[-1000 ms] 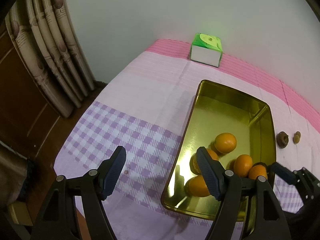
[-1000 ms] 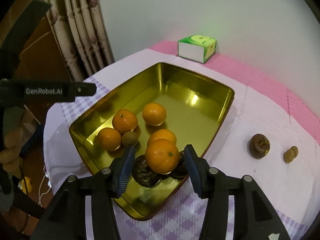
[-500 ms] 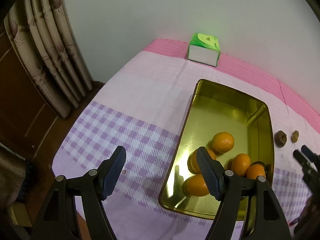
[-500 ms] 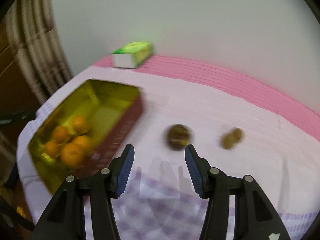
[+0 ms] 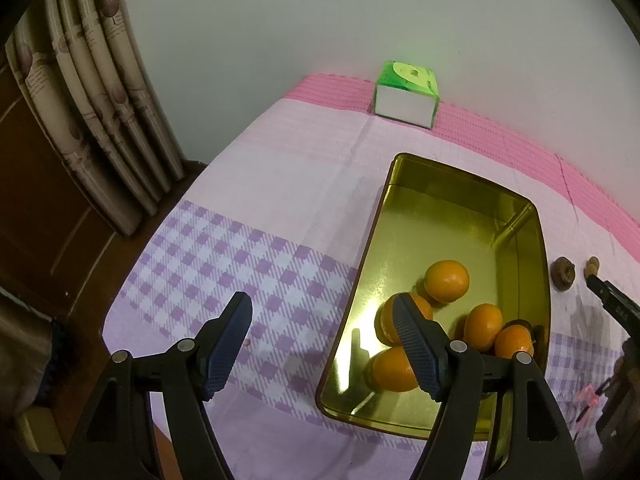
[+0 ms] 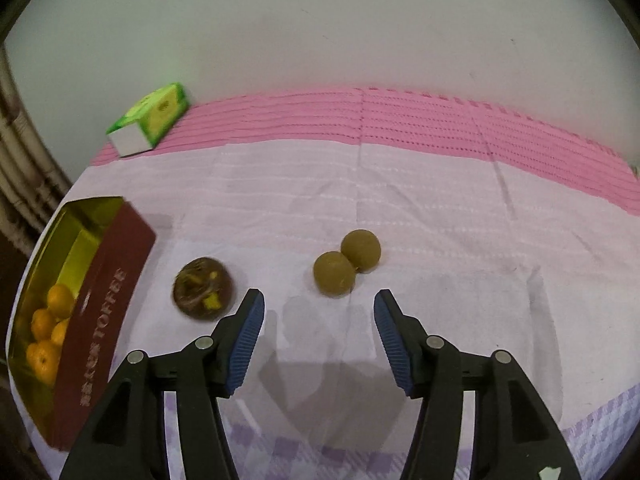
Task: Organize fruits
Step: 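Grasp the two small olive-green longans from the cloth with the right gripper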
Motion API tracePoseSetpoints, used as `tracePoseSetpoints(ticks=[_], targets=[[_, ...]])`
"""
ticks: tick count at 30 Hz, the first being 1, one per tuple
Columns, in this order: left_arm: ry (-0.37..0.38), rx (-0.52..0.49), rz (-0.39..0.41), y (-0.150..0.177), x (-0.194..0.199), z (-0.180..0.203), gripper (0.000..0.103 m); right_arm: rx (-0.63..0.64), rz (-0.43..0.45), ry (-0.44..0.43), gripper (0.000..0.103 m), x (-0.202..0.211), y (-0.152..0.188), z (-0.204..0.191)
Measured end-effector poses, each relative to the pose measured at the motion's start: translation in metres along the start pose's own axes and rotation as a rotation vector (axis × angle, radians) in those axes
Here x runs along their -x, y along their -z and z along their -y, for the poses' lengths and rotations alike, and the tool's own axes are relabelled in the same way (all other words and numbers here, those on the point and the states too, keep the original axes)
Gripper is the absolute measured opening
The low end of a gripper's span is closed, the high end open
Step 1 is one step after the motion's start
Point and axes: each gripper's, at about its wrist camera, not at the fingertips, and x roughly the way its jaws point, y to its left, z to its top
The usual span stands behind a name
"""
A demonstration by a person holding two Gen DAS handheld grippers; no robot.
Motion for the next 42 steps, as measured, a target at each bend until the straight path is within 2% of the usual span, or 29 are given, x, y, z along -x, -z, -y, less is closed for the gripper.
tracePoseSetpoints(ticks=[2,9,11,13,19,23,28,37,42], targets=[[0.001,-0.002,-0.003,0.001,-0.001,0.0,0.073,-0.008,-0.005,0.015,0.061,-0.008,-0.004,0.0],[0.011,-0.025,-0.011,0.002,-0.005,0.005,0.073,-0.01,0.006,0.032,0.06,-0.026,-0.015,-0.002],[0.014,-0.036,-0.011,0.002,-0.005,0.008,0.073,0.009,0.014,0.042,0.058,-0.03,-0.016,-0.002],[0.025,-0.049,-0.006,0.003,-0.004,0.011,0.073,0.03,0.02,0.05,0.051,-0.03,-0.014,-0.002],[0.052,-0.088,0.001,0.003,-0.001,0.022,0.073,0.07,0.047,0.037,0.038,-0.026,-0.006,0.001],[0.063,-0.136,0.016,0.004,0.003,0.036,0.073,0.056,0.055,0.0,0.038,-0.02,-0.002,0.008],[0.103,-0.2,0.014,0.005,0.007,0.065,0.073,0.056,0.056,-0.017,0.038,-0.016,0.003,0.015],[0.249,-0.325,0.016,-0.001,0.014,0.15,0.073,0.095,0.054,-0.001,0.038,0.001,0.024,0.043],[0.326,-0.386,-0.015,-0.002,0.006,0.2,0.073,0.124,0.054,0.0,0.039,0.011,0.037,0.053]])
